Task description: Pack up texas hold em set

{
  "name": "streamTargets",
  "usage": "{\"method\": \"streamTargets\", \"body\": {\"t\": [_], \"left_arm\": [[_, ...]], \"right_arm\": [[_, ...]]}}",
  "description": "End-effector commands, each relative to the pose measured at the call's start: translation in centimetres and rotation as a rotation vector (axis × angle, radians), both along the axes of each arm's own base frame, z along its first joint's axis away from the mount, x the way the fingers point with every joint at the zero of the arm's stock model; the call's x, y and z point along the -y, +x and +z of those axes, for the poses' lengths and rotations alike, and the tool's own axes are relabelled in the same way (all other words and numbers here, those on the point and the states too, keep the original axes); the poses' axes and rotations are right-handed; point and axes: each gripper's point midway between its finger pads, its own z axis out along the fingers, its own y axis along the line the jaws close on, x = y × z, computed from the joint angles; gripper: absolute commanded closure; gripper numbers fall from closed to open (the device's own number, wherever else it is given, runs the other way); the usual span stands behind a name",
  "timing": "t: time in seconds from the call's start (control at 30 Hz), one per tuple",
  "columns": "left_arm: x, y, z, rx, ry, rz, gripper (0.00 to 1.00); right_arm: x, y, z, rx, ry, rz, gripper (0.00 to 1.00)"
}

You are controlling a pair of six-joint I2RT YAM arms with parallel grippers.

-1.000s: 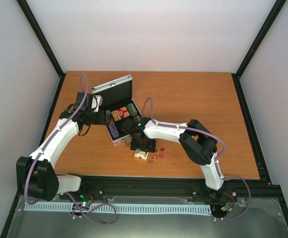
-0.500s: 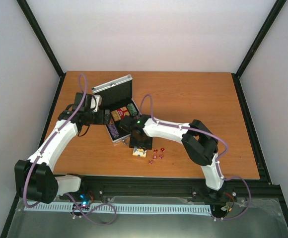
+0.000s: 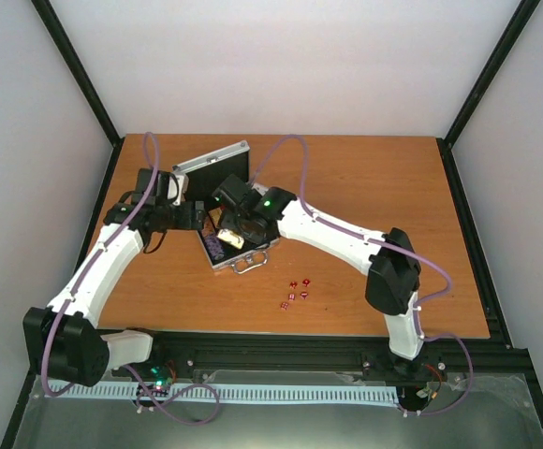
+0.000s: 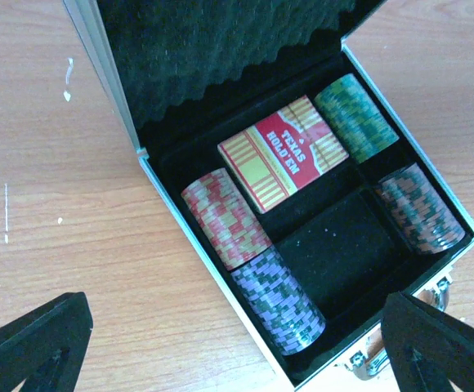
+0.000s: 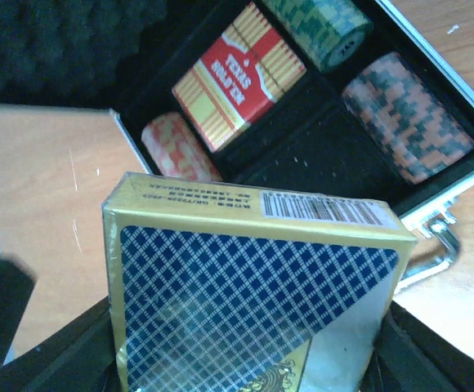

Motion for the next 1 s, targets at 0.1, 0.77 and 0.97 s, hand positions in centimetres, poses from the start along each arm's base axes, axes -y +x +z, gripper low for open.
{"method": "streamTargets", "body": {"t": [0.1, 0.77, 0.97], "left_arm": [[-0.4, 0.5, 3.8, 0.074, 0.008, 0.007, 0.00], [-0.1, 0.2, 4.4, 0.087, -0.011, -0.010, 0.00], [0.2, 0.0, 4.2, 0.082, -0.024, -0.021, 0.00]], "right_arm": [[-1.8, 4.6, -2.1, 0.074, 0.069, -0.246, 0.65], [-1.9, 6.4, -10.7, 0.011, 0.087, -0.408, 0.64], [-2.1, 5.9, -13.5, -0.048, 0.077, -0.427, 0.56]]}}
